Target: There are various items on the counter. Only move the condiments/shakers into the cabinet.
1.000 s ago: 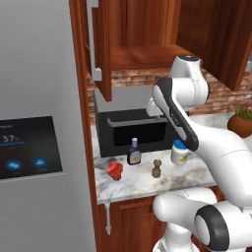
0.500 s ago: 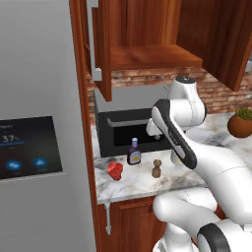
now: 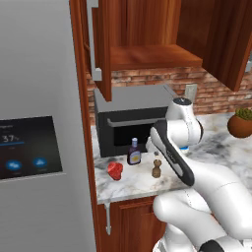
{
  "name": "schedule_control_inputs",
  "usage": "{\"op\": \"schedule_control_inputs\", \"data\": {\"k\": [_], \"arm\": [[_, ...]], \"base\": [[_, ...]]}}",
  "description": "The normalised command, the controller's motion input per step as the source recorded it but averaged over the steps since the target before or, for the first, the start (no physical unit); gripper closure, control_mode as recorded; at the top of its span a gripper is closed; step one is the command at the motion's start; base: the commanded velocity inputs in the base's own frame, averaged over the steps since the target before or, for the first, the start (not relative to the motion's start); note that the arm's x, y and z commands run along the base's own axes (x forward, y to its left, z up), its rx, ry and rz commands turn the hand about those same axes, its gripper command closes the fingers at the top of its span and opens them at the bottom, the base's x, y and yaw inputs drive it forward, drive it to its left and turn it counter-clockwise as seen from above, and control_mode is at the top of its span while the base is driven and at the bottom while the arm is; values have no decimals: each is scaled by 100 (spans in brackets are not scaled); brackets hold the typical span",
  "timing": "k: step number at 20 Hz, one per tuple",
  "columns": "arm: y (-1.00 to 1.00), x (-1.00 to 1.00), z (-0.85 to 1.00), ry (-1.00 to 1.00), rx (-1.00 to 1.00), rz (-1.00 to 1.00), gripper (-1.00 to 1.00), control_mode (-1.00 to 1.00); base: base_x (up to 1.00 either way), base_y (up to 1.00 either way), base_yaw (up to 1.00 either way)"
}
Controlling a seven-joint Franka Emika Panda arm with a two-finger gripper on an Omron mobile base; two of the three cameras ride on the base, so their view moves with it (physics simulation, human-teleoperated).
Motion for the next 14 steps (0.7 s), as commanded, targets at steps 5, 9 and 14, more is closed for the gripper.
{"op": "schedule_control_inputs", "data": {"k": [5,9,14], "arm": [[0,-6,-55,0,0,0,-100,-100],[0,0,-52,0,0,0,-100,-100],[0,0,-33,0,-1,0,-100,-100]], "base": [[0,0,0],[0,0,0],[0,0,0]]}}
